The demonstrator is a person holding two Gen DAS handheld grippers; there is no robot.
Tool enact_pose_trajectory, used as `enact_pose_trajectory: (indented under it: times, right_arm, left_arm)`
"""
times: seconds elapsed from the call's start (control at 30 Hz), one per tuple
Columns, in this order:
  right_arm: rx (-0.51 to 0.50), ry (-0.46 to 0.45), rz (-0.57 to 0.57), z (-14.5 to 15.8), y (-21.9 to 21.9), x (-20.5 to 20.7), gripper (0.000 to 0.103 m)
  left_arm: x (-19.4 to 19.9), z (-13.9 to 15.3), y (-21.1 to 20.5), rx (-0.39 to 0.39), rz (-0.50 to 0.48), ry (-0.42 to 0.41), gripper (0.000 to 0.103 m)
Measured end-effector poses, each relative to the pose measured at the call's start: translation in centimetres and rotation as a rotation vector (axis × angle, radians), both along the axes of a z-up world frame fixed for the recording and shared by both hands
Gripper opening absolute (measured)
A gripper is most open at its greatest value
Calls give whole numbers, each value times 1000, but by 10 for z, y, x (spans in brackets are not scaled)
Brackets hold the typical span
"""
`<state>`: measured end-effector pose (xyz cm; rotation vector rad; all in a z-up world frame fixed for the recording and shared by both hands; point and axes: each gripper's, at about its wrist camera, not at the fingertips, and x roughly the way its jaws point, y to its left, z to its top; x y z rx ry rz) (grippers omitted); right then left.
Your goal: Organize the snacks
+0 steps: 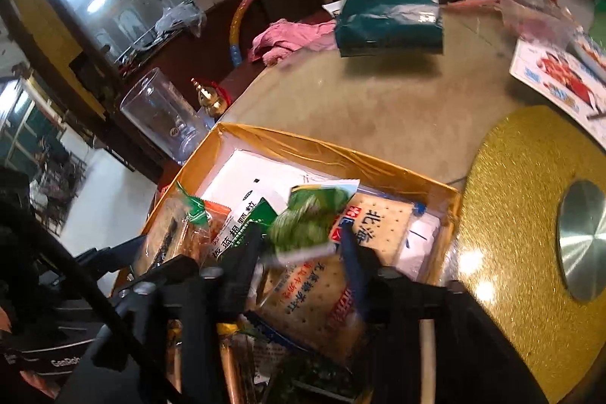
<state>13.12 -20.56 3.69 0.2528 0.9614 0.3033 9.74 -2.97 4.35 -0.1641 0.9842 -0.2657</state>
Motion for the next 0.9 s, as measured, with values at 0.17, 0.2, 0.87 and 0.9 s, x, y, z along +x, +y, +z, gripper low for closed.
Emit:
enact_pose_trajectory:
  times: [0.17,0.2,0.87,0.9]
  right_arm:
    - [-24,-48,-63,23,-11,-32,48]
    - [-26,-56,-70,26,-11,-37,49]
    - [-22,-234,-35,56,-16,-238,65]
    - [-23,-240,-38,56,-14,-241,65]
  left_arm:
    - [-21,-1,-1,64,25,-37,91]
    - [-30,3,0,66,32,-58,91]
    - [-229,46,-17,197,123,-265,93]
    - [-230,46,-18,203,120,-265,93]
